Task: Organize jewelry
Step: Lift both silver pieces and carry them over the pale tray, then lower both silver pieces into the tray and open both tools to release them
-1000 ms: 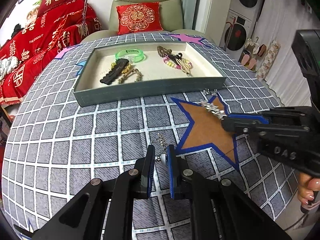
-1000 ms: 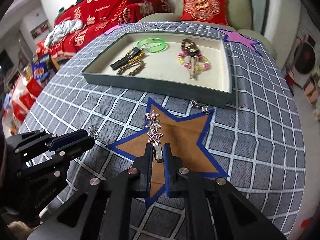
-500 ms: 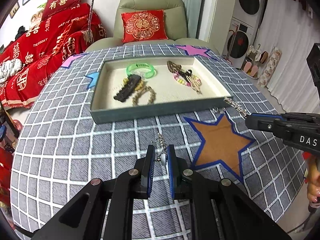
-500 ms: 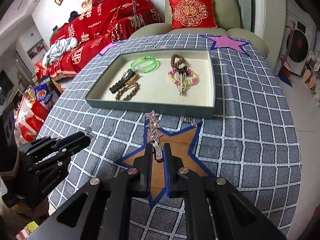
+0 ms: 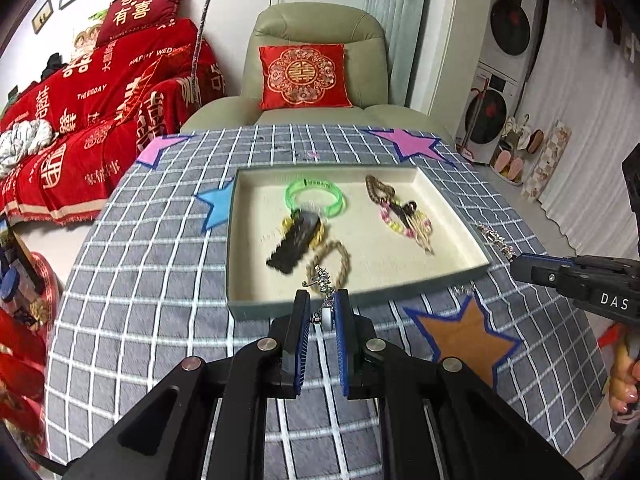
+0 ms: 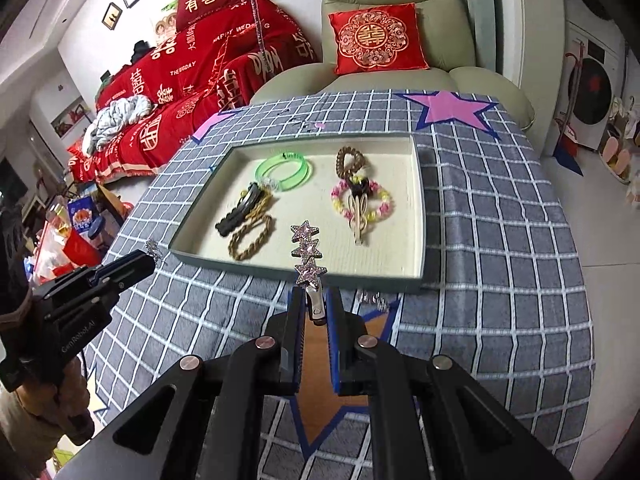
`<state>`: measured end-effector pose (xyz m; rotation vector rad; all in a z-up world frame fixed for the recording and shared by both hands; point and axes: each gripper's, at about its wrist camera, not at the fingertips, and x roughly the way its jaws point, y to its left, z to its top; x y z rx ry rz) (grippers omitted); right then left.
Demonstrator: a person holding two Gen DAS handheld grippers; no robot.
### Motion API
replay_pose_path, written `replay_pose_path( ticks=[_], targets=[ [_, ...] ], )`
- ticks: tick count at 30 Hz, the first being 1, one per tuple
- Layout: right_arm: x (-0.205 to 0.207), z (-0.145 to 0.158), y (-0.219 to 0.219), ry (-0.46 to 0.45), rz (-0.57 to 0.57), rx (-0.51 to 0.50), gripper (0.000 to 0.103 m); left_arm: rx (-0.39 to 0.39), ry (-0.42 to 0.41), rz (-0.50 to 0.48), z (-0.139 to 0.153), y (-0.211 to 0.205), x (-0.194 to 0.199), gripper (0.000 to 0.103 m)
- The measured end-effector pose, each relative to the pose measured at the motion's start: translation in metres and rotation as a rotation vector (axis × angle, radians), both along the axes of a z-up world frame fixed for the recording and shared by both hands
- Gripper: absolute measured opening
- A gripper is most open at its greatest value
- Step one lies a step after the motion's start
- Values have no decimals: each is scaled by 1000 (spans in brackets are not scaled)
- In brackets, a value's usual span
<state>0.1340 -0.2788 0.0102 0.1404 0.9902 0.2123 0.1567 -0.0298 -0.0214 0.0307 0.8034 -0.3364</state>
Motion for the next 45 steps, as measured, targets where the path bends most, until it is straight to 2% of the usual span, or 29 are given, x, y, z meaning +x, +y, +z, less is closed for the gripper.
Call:
replay_pose_path(
  ticks=[4,8,14,24,37,45],
  targets=[
    [18,0,3,6,0,3,11,4,-8,-9,3,-4,17,20],
    [37,-3,6,16,-2,7,11,-11,16,-6,0,-6,37,20],
    [68,-13,11,34,-10,11,11,11,37,-5,-8,-18,67,20],
    [114,-44,18,80,-31,-3,11,92,98,0,-44,-40,112,20],
    [137,-81,17,125,-65,-44,11,162,130,9,-72,-47,125,20],
    [136,-82,23,111,-58,-76,11,199,121,4,-73,-53,124,21]
  ],
)
